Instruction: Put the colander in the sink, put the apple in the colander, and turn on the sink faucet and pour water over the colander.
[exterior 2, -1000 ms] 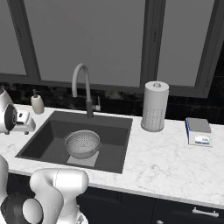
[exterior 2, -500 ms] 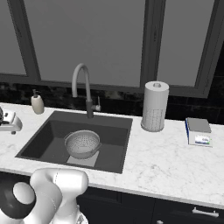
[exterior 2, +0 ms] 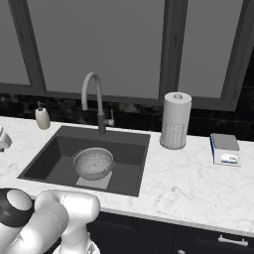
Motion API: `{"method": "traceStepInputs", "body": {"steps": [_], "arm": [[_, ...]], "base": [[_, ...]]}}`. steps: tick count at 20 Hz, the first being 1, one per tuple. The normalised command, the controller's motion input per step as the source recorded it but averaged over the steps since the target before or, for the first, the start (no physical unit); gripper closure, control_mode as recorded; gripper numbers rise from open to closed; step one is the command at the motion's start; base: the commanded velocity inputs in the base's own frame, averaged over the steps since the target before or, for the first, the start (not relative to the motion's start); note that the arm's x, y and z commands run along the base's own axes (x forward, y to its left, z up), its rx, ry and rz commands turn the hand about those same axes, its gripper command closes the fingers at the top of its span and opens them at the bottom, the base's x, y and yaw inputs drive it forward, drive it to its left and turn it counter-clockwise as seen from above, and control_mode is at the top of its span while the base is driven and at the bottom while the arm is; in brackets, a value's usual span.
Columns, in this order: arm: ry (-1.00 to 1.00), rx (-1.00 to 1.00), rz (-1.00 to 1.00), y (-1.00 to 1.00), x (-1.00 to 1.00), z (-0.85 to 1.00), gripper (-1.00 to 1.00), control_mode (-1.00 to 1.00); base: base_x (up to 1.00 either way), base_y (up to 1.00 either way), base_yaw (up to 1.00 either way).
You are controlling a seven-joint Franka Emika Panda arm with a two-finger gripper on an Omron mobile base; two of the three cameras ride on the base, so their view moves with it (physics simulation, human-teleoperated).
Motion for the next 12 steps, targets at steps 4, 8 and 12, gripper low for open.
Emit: {"method": "traceStepInputs", "body": {"steps": [4,8,12], "arm": [[0.0,0.0,0.0,0.41,-0.06,0.0,-1.0,-1.0],[0.0,0.0,0.0,0.46,0.0,0.0,-1.0,-1.0],[0.0,0.03,0.0,0.33,0.0,0.0,-1.0,-1.0]], "base": [[0.0,0.0,0.0],[0.0,0.0,0.0],[0.0,0.0,0.0]]}}
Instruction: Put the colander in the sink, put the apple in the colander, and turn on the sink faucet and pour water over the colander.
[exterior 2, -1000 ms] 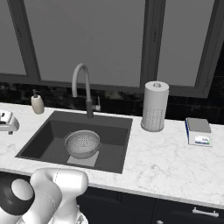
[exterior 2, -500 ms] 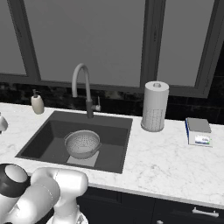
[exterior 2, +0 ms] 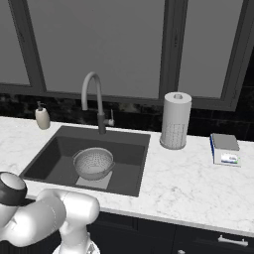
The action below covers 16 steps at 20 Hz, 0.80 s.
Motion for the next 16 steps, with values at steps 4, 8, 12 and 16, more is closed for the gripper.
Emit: {"method": "traceStepInputs", "body": {"steps": [4,8,12,16], "arm": [[0.0,0.02,0.0,0.55,0.03,-0.08,-1.0,-1.0],[0.0,0.0,0.0,0.54,0.14,-0.14,-1.0,-1.0],[0.0,0.0,0.0,0.19,0.26,-0.14,-1.0,-1.0],[0.0,0.0,0.0,0.07,0.31,-0.15,-1.0,-1.0]], "base": [[0.0,0.0,0.0],[0.0,0.0,0.0],[0.0,0.0,0.0],[0.0,0.0,0.0]]}}
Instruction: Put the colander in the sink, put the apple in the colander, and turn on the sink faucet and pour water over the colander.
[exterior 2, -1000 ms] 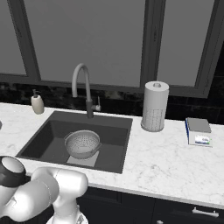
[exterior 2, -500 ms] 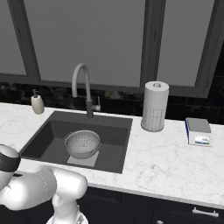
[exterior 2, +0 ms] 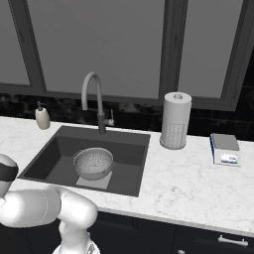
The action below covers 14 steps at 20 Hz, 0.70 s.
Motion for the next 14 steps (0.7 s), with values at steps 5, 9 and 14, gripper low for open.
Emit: {"method": "traceStepInputs", "body": {"steps": [5,9,14], "arm": [[0.0,0.0,0.0,0.12,0.26,-0.27,-1.0,-1.0],[0.01,0.0,0.0,0.09,0.06,-0.2,-1.0,-1.0],[0.0,0.0,0.0,0.01,0.02,-0.3,-1.0,-1.0]], "base": [[0.0,0.0,0.0],[0.0,0.0,0.0],[0.0,0.0,0.0]]}}
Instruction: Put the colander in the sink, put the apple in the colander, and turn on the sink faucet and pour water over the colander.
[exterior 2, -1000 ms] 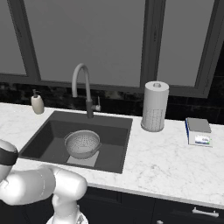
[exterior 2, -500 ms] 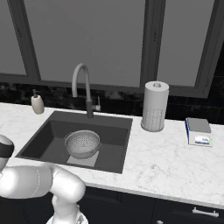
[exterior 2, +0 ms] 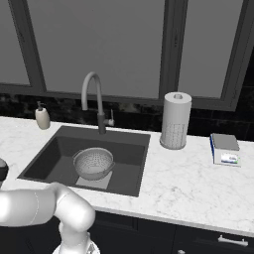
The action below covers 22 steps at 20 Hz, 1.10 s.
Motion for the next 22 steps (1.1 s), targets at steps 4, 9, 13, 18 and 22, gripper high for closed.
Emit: {"method": "traceStepInputs", "body": {"steps": [4,9,13,18,22], "arm": [[0.0,0.0,0.0,0.0,0.0,-0.37,-1.0,-1.0],[0.0,0.0,0.0,0.0,0.0,-0.33,-1.0,-1.0],[0.0,0.0,0.0,0.0,0.0,-0.35,-1.0,-1.0],[0.0,0.0,0.0,0.02,0.11,-0.27,-1.0,-1.0],[0.0,0.0,0.0,0.06,0.23,-0.14,-1.0,-1.0]], "base": [[0.0,0.0,0.0],[0.0,0.0,0.0],[0.0,0.0,0.0],[0.0,0.0,0.0],[0.0,0.0,0.0]]}}
